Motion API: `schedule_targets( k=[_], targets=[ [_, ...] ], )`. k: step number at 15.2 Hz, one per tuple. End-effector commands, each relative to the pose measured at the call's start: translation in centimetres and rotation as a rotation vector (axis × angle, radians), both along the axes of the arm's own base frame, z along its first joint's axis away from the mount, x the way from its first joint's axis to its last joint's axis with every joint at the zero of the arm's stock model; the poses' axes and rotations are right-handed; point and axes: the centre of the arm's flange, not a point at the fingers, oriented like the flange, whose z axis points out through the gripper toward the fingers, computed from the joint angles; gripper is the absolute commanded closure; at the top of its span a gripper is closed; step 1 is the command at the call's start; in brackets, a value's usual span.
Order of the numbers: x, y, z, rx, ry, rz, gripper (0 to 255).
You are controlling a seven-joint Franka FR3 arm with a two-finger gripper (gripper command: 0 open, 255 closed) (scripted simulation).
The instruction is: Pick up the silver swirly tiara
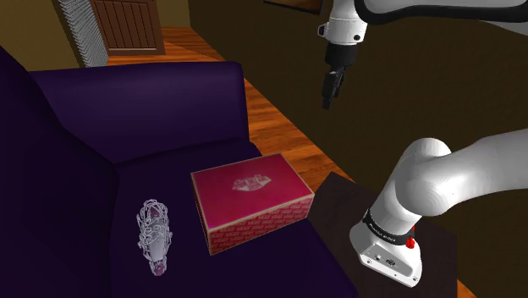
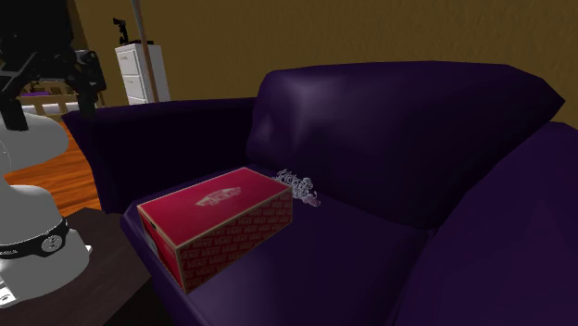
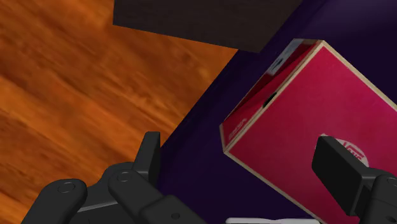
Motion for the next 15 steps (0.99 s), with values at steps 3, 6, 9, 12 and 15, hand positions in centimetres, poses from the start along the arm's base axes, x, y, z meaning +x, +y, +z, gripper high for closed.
schedule_targets(
  k=[3, 6, 9, 12, 15],
  targets=[
    [0.7, 2.3, -1.0, 0.002, 0.006, -0.022, 0],
    [1.7, 5.8, -2.6, 0.004, 0.015, -0.055, 0],
    [2.9, 9.2, -4.1, 0.007, 0.023, -0.089, 0],
    [4.2, 12.6, -5.7, 0.010, 0.032, -0.122, 0],
    [5.6, 15.9, -7.2, 0.012, 0.041, -0.155, 0]
  ],
)
